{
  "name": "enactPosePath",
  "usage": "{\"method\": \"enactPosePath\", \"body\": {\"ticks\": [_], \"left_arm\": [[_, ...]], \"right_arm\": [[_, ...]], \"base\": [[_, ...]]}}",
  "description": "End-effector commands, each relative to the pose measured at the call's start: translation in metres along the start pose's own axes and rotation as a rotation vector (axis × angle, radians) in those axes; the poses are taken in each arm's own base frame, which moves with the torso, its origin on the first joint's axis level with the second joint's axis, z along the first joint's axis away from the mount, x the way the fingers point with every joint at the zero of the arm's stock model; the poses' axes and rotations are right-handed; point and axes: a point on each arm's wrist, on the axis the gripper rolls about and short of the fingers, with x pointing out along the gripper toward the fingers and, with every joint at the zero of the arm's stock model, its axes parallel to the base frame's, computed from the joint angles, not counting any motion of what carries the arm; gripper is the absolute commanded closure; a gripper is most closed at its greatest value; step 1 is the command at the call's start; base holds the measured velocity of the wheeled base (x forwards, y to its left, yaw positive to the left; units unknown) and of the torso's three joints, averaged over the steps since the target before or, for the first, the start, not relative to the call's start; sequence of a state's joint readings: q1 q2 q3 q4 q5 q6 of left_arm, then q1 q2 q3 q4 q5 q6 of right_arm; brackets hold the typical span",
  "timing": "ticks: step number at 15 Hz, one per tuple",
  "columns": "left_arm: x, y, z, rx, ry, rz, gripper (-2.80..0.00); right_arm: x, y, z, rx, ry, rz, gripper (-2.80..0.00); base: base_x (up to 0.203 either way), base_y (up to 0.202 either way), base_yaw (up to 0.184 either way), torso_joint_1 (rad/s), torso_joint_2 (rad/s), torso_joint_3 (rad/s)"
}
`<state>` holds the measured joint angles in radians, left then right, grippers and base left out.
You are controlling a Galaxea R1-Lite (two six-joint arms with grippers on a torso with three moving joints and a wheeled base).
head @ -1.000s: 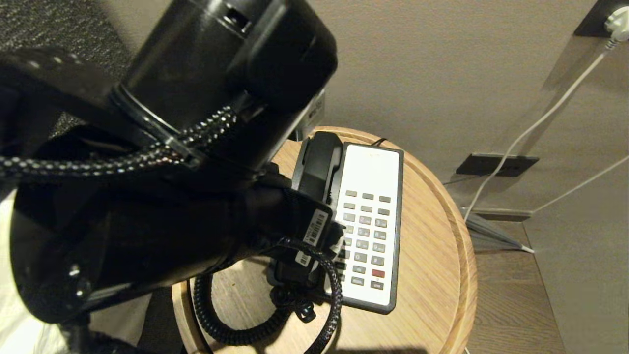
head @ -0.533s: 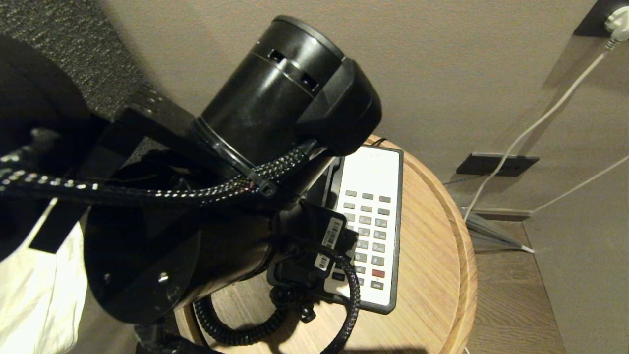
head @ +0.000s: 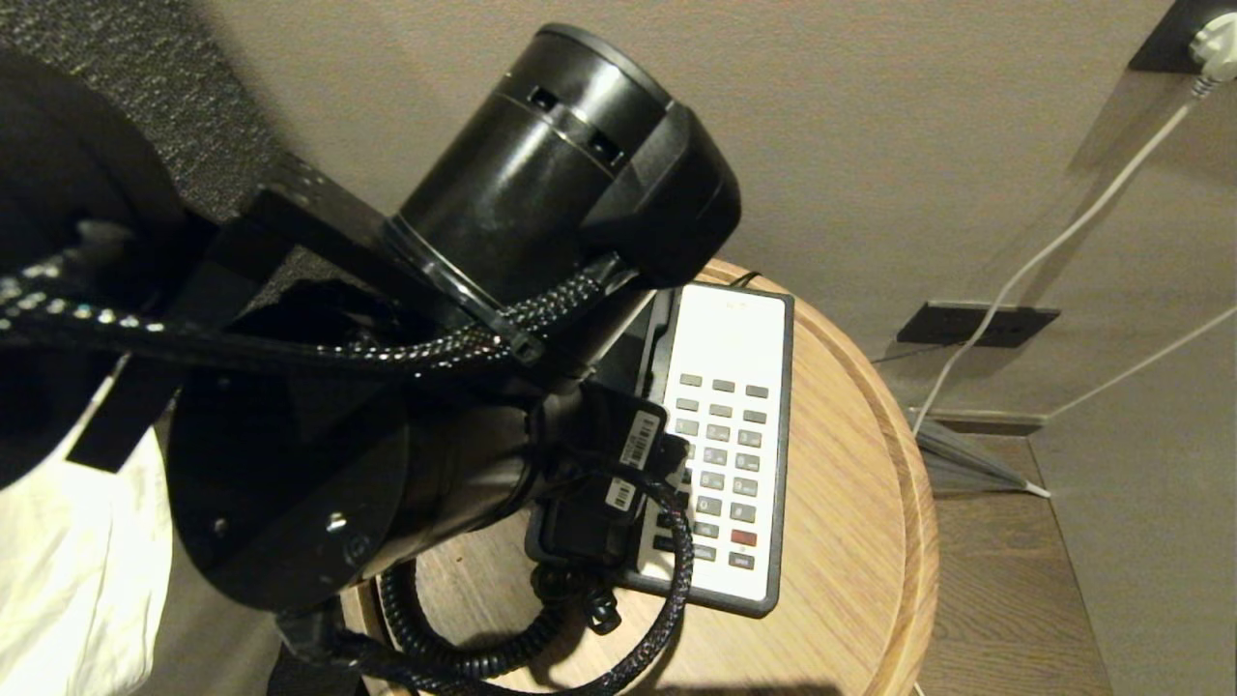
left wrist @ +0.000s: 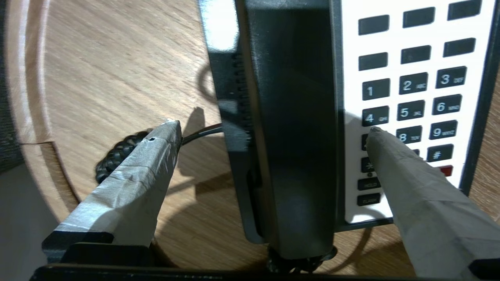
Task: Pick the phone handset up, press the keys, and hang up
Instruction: Pick up the desk phone handset
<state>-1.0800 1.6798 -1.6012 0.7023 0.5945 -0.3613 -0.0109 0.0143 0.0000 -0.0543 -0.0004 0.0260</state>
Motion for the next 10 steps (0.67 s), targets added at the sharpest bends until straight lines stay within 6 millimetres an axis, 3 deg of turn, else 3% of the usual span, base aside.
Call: {"method": "enactPosePath", "body": {"ticks": [1,10], "left_arm": [[-0.0016,0.0013,0.0027,-0.011,-0.008,0.003,-2.80],[0.0055,0.0006,0.0011,-0.018,0.007,0.015,-2.80]], "right_arm": [[0.0013,-0.0001,-0.0057,0.000,0.019,0.000,0.00],[0.0013,-0.0001,-0.0059,0.000,0.020,-0.001,0.00]], "base": [[0.000,0.000,0.000,0.000,0.00,0.000],[0.000,0.000,0.000,0.000,0.00,0.000]]}}
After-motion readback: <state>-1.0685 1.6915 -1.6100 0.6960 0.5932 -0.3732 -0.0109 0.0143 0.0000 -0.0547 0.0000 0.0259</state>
